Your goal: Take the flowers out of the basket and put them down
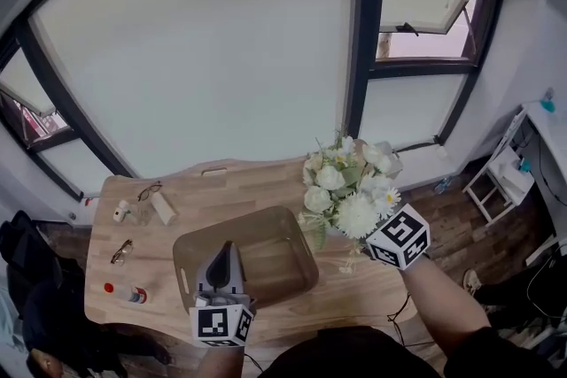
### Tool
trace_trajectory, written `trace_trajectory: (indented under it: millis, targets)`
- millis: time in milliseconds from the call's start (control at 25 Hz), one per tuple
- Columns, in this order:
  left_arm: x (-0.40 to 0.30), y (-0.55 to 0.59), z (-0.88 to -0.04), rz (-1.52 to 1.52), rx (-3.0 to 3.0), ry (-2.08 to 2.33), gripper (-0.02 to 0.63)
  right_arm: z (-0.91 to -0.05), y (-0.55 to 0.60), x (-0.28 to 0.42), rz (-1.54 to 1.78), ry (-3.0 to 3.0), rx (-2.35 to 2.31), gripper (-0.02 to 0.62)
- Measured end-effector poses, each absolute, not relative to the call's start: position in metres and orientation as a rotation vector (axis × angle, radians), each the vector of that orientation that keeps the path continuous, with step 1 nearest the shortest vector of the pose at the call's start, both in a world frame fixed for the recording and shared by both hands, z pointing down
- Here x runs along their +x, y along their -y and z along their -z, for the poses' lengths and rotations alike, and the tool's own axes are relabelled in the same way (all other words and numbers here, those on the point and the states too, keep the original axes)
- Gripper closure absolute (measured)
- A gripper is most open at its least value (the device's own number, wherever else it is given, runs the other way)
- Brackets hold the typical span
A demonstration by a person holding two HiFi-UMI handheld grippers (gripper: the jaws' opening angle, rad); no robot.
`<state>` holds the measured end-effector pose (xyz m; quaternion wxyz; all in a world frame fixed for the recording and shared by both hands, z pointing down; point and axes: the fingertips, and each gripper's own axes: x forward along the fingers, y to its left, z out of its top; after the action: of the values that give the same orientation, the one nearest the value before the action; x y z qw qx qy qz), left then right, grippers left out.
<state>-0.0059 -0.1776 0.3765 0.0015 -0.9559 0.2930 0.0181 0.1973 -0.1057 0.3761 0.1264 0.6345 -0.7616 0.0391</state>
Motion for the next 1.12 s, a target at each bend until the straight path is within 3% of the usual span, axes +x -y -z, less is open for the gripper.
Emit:
trace_trajectory:
  millis: [1120]
  targets:
    - [0.126,0.149,-0.383,-0.032,-3.081,-0.548,0.604,-0.420,0.034,0.287,-0.178,2.017,2.087,0.318]
